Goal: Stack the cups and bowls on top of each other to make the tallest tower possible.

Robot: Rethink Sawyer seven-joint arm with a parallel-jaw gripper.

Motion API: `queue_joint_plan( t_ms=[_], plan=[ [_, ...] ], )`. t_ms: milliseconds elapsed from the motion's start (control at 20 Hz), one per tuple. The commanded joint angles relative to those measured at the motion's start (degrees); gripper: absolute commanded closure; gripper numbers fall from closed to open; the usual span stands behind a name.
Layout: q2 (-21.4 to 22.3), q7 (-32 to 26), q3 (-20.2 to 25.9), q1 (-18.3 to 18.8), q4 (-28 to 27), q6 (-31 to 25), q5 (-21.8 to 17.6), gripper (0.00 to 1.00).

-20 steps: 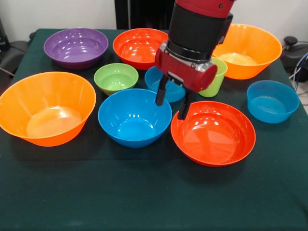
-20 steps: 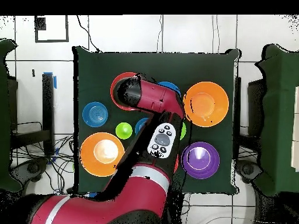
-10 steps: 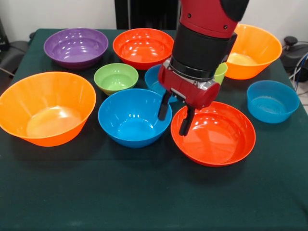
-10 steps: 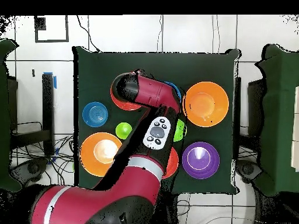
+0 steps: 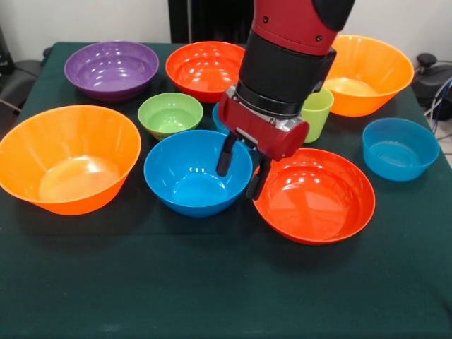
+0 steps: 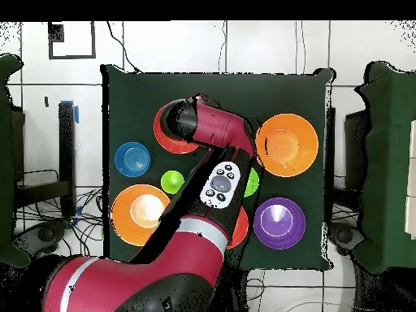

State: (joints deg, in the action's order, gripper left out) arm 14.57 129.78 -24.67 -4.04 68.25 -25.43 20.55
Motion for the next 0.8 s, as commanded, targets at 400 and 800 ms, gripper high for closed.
queue_joint_plan(
  t_ms=[400,800],
  plan=[
    [4.9,2.5,5.6,3.7,1.2,-5.2,-1.1,0.00],
    [9.4,-4.7,9.7,9.5,7.1,-3.3,-4.4,0.00]
  ],
)
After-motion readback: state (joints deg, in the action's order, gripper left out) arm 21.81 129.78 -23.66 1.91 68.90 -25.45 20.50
